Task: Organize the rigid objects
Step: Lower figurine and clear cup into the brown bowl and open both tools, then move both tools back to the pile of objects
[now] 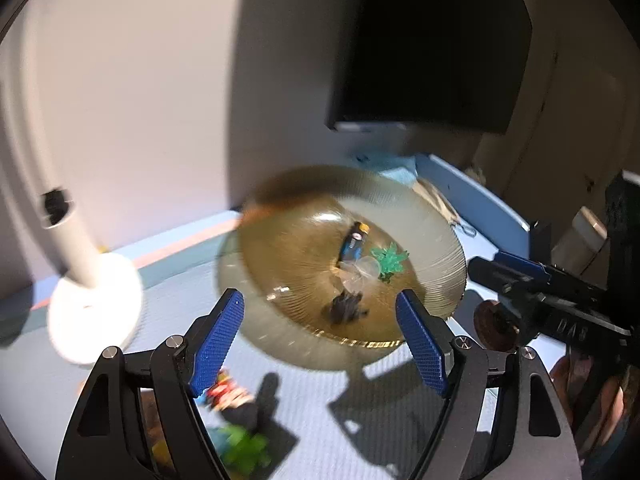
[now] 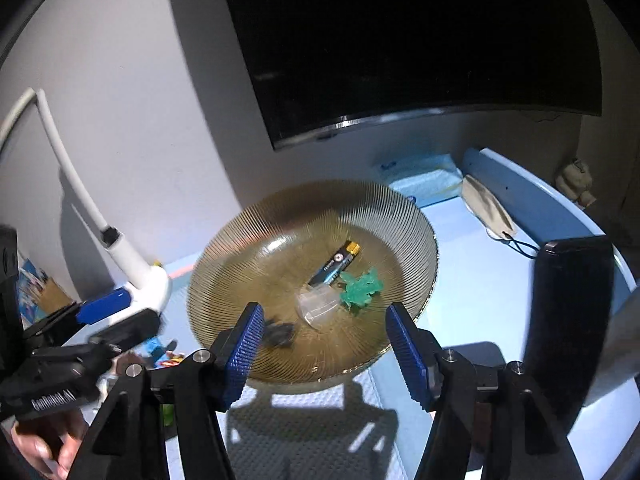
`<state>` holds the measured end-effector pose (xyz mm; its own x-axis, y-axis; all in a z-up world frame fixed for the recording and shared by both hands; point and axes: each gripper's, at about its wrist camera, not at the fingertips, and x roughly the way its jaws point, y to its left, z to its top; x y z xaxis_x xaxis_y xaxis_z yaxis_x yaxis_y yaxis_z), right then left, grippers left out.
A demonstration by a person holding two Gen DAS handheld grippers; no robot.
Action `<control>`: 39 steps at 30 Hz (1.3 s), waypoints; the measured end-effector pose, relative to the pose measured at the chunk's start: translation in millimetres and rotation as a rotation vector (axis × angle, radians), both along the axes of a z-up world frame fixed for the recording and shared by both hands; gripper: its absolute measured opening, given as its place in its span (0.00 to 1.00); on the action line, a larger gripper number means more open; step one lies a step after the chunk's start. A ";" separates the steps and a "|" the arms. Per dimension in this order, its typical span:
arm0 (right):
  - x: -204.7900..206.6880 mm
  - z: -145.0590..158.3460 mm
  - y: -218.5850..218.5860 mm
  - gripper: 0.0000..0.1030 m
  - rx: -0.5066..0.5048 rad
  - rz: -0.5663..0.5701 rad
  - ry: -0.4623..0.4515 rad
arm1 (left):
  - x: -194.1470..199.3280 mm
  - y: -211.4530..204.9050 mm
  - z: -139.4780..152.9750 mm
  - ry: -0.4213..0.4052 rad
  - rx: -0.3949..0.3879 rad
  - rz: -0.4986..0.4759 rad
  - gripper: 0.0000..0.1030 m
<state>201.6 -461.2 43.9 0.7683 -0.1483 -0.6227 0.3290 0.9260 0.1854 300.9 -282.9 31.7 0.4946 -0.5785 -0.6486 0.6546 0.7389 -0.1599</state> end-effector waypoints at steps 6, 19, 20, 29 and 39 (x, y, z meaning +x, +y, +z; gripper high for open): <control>-26.8 15.1 24.6 0.60 0.001 0.061 -0.046 | -21.0 86.8 22.2 -0.024 -0.073 0.130 0.75; -3.9 -64.6 132.0 0.61 0.038 0.279 0.070 | -38.3 260.4 -52.6 0.114 -0.040 0.536 0.75; -2.4 -76.2 135.1 0.61 0.048 0.285 0.083 | -39.6 265.8 -63.3 0.114 -0.006 0.554 0.75; 5.7 -118.1 153.1 0.61 0.035 0.317 0.137 | -43.2 282.7 -117.1 0.177 0.076 0.589 0.75; 7.2 -122.1 184.1 0.79 -0.103 0.385 0.170 | -50.3 273.8 -112.7 0.120 0.103 0.533 0.77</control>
